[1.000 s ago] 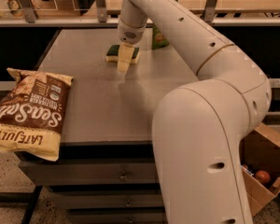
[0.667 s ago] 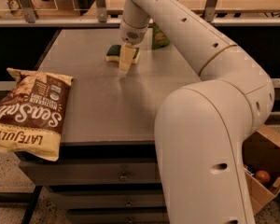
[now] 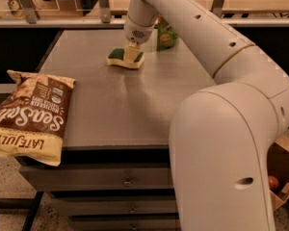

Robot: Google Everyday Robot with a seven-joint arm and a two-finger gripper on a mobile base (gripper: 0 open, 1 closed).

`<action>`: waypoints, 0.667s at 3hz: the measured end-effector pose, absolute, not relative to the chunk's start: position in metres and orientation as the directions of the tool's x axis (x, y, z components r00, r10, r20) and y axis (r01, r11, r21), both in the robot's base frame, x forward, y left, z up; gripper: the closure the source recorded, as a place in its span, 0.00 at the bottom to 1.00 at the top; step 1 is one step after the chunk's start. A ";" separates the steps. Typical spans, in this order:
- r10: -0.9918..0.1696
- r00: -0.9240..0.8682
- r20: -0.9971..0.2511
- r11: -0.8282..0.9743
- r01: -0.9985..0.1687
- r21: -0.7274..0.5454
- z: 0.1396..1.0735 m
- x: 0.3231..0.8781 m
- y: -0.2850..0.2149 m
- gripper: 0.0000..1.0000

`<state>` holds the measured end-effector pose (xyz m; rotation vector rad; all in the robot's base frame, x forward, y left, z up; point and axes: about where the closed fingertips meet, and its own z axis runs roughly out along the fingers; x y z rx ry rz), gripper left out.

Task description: Move sponge near brown chip bag

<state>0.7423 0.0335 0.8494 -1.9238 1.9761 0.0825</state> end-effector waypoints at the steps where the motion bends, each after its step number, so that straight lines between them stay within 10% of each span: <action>1: -0.952 0.036 -0.305 0.036 -0.973 -0.229 0.860 0.730 0.033 0.87; 2: -0.950 0.050 -0.307 0.024 -0.973 -0.231 0.864 0.718 0.033 1.00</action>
Offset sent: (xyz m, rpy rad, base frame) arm -0.0431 -0.0040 0.0264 0.0023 -0.0205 0.0507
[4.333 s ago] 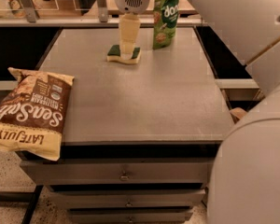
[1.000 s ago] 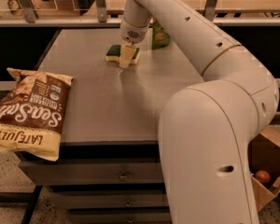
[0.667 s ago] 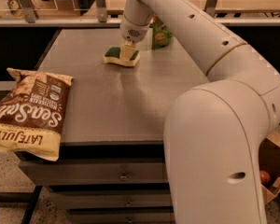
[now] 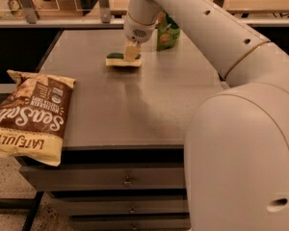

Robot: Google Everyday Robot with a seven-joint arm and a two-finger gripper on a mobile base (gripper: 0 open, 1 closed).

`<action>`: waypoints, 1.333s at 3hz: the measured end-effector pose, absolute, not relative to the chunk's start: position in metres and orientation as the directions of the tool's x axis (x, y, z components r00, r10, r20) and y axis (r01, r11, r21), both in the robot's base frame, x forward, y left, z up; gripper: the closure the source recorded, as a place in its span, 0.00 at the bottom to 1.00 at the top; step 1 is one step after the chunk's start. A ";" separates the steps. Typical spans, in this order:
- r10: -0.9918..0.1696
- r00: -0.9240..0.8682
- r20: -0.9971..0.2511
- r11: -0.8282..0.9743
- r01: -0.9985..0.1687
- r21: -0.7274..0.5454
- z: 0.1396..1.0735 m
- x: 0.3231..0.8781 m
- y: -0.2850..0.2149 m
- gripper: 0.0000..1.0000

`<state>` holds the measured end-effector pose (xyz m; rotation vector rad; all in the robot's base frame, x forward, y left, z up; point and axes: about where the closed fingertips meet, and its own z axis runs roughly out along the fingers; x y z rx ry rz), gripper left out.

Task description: Move sponge near brown chip bag

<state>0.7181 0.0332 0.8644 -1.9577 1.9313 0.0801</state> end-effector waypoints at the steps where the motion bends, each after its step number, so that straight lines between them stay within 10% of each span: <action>1: -0.940 0.064 -0.336 0.018 -0.971 -0.237 0.873 0.704 0.034 1.00; 4: -0.875 0.226 -0.429 -0.131 -0.962 -0.240 0.903 0.597 0.079 1.00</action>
Offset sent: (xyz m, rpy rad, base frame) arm -0.0786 0.0138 0.0362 0.1089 -0.0079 0.0917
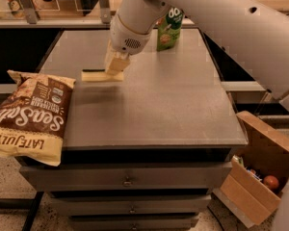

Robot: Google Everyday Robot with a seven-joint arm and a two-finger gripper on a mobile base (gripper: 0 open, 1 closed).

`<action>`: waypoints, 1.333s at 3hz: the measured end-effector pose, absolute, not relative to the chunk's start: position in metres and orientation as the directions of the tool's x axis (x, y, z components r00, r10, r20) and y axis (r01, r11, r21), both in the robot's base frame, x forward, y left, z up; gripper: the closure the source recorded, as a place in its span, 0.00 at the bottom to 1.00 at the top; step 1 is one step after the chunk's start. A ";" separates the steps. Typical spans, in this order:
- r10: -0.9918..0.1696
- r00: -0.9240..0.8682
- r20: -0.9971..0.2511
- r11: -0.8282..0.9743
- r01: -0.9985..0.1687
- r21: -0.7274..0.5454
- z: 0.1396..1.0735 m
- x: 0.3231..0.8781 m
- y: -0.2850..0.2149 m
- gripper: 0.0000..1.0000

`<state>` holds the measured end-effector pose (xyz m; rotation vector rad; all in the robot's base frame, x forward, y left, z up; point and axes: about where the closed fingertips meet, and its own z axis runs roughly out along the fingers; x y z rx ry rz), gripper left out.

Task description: Move sponge near brown chip bag

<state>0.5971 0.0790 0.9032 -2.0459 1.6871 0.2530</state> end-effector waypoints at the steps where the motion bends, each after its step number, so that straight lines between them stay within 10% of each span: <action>1: -0.843 0.274 -0.463 -0.170 -0.952 -0.253 0.911 0.563 0.097 0.84; 4: -0.824 0.310 -0.473 -0.206 -0.944 -0.259 0.901 0.529 0.126 0.13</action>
Offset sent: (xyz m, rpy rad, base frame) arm -0.0907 0.0541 0.0038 0.0870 -0.0357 0.1280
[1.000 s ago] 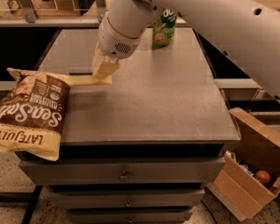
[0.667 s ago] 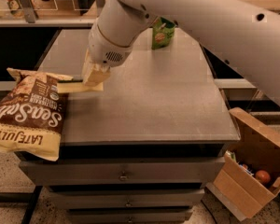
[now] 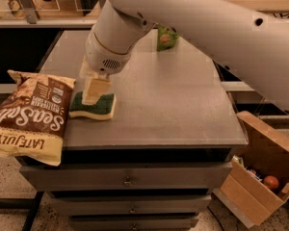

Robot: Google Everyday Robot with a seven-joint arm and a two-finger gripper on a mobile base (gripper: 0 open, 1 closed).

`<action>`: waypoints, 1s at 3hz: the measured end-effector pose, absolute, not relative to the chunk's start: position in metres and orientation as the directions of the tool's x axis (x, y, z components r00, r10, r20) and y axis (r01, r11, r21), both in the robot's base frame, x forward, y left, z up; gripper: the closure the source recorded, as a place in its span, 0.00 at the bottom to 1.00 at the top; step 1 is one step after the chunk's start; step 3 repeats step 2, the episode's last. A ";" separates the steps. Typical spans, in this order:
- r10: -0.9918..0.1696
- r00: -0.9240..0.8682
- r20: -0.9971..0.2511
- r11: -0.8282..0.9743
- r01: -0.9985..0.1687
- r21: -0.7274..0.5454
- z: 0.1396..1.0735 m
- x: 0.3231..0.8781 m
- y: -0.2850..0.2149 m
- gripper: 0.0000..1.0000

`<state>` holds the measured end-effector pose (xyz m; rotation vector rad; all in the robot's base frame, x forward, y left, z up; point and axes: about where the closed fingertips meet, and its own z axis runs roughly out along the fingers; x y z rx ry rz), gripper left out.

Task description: Move sponge near brown chip bag

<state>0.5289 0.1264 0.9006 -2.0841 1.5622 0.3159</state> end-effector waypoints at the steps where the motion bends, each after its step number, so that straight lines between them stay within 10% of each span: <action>1: -0.824 0.313 -0.472 -0.209 -0.943 -0.260 0.901 0.528 0.127 0.00; 3: -0.824 0.313 -0.472 -0.209 -0.943 -0.260 0.901 0.528 0.127 0.00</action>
Offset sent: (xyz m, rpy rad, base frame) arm -0.0009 0.0009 0.0000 -0.0010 -0.0005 0.0022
